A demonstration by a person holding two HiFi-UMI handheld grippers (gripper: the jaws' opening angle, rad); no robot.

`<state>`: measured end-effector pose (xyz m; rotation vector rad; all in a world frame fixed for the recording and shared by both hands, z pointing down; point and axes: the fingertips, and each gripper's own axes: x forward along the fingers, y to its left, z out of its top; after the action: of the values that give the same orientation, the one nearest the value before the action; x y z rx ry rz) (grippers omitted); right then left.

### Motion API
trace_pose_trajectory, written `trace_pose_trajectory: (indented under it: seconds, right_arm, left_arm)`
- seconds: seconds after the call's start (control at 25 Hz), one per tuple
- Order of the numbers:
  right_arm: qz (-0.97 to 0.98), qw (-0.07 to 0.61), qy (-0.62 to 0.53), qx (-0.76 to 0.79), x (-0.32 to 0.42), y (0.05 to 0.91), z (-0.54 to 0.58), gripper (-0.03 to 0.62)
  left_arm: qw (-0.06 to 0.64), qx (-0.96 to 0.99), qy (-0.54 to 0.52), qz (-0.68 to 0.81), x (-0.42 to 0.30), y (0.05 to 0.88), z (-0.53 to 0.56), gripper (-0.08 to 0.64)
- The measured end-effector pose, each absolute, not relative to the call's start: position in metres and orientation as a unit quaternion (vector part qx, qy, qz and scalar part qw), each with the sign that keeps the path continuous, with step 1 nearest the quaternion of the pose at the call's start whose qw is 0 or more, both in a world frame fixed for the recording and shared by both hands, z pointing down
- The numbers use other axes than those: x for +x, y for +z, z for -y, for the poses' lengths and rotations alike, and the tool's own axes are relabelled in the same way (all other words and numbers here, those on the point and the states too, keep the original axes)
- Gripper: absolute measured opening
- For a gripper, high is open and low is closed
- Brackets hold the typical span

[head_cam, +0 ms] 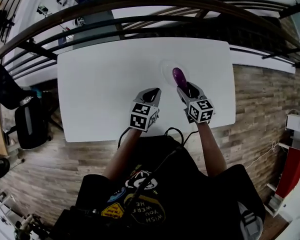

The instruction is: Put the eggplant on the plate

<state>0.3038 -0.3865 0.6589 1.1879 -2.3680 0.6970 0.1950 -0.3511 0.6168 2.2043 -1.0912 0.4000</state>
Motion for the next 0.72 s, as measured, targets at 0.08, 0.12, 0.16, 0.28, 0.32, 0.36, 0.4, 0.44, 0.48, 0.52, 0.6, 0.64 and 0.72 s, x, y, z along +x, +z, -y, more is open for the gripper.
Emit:
trace_pose_trajectory:
  seconds: [0.08,0.12,0.16,0.28,0.32,0.36,0.4,0.44,0.48,0.52,0.6,0.64,0.72]
  right_arm:
    - [0.844,0.213,0.249,0.425,0.306,0.672,0.395,0.202]
    - [0.842,0.219,0.249,0.425,0.308,0.678,0.400,0.202]
    - [0.842,0.224,0.248,0.424,0.310,0.683,0.404,0.202]
    - [0.840,0.235,0.248,0.421,0.308,0.696,0.415,0.202]
    - [0.839,0.240,0.248,0.420,0.305,0.700,0.418,0.202]
    - [0.839,0.245,0.248,0.419,0.302,0.705,0.420,0.202]
    - [0.838,0.251,0.248,0.417,0.300,0.709,0.422,0.202]
    - [0.837,0.256,0.247,0.415,0.299,0.714,0.425,0.202]
    - [0.836,0.263,0.247,0.414,0.299,0.719,0.427,0.202]
    - [0.835,0.269,0.247,0.412,0.300,0.724,0.428,0.202]
    - [0.831,0.278,0.250,0.412,0.301,0.733,0.432,0.202]
    - [0.829,0.282,0.252,0.412,0.302,0.737,0.433,0.202]
    - [0.826,0.289,0.254,0.411,0.304,0.745,0.436,0.202]
  left_arm:
    - [0.326,0.833,0.149,0.421,0.190,0.621,0.350,0.005]
    - [0.330,0.831,0.149,0.423,0.189,0.625,0.350,0.005]
    - [0.334,0.828,0.149,0.424,0.189,0.629,0.351,0.005]
    - [0.340,0.824,0.157,0.425,0.186,0.642,0.355,0.005]
    - [0.342,0.823,0.160,0.425,0.184,0.645,0.357,0.005]
    - [0.343,0.822,0.162,0.424,0.182,0.647,0.358,0.005]
    - [0.344,0.822,0.164,0.423,0.181,0.650,0.360,0.005]
    - [0.346,0.822,0.166,0.422,0.181,0.653,0.362,0.005]
    - [0.348,0.821,0.166,0.421,0.182,0.655,0.364,0.005]
    - [0.351,0.820,0.166,0.420,0.184,0.656,0.365,0.005]
    - [0.355,0.820,0.166,0.417,0.187,0.660,0.369,0.005]
    - [0.355,0.821,0.167,0.415,0.189,0.662,0.371,0.005]
    - [0.356,0.821,0.171,0.412,0.192,0.667,0.374,0.005]
